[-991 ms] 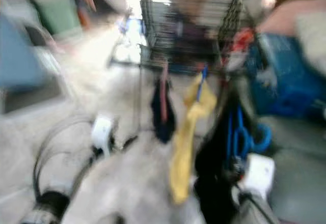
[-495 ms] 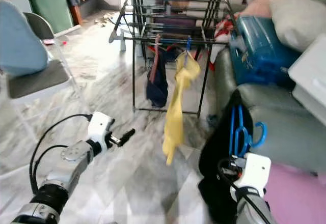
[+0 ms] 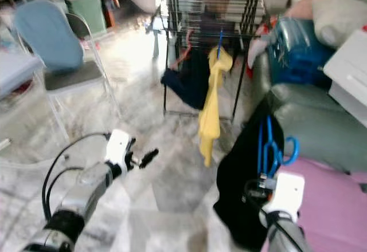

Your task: Hang hanger

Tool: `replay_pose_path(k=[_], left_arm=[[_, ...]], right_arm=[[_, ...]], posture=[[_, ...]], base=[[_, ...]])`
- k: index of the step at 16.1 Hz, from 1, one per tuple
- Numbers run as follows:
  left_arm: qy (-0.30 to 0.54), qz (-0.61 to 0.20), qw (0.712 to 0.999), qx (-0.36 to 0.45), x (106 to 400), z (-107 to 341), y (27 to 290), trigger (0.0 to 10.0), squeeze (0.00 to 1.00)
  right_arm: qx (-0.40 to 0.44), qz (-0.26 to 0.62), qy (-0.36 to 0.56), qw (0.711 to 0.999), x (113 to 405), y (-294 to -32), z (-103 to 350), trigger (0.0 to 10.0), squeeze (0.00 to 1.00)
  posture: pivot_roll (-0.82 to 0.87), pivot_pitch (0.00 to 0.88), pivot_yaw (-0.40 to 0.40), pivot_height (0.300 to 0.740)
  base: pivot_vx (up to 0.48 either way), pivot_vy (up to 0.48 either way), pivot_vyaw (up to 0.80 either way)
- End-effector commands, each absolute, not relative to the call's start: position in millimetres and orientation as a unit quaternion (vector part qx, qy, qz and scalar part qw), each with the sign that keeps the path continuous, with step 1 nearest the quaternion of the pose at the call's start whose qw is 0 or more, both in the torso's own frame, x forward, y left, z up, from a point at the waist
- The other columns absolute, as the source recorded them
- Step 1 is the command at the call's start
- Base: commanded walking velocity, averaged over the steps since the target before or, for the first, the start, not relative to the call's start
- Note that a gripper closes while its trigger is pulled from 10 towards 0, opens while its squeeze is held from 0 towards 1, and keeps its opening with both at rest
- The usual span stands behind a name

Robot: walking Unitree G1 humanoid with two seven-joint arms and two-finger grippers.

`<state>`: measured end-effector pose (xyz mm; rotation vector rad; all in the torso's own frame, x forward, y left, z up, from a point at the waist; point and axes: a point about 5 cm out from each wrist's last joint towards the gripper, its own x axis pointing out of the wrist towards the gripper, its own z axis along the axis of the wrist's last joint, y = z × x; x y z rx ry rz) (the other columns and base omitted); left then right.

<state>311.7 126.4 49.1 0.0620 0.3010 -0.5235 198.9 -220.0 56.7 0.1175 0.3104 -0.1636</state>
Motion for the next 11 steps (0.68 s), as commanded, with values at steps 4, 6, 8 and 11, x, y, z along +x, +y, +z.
replay_pose_path(k=[4, 6, 8, 11], left_arm=[[0.138, -0.256, 0.956, 0.040, 317.4, 55.2, 126.1, 10.0, 0.00], [0.138, -0.256, 0.956, 0.042, 317.5, 55.3, 126.0, 10.0, 0.00], [0.137, -0.256, 0.956, 0.043, 317.9, 55.6, 126.0, 10.0, 0.00], [0.138, -0.254, 0.956, 0.044, 318.8, 55.7, 125.7, 10.0, 0.00]], right_arm=[[0.060, -0.062, 0.104, 0.991, 210.1, -217.8, 74.8, 10.0, 0.00], [0.063, -0.064, 0.104, 0.991, 210.3, -217.7, 74.5, 10.0, 0.00], [0.065, -0.064, 0.103, 0.991, 210.9, -217.4, 74.5, 10.0, 0.00], [0.067, -0.056, 0.098, 0.991, 211.6, -213.5, 75.4, 10.0, 0.00]], posture=[[-0.03, 0.000, -0.030, 0.740], [-0.03, 0.000, -0.029, 0.740], [-0.03, 0.000, -0.026, 0.740], [-0.03, 0.000, -0.020, 0.740]], base=[[0.000, 0.351, 0.00], [0.000, 0.382, 0.00], [0.000, 0.396, 0.00], [0.000, 0.414, 0.00]])
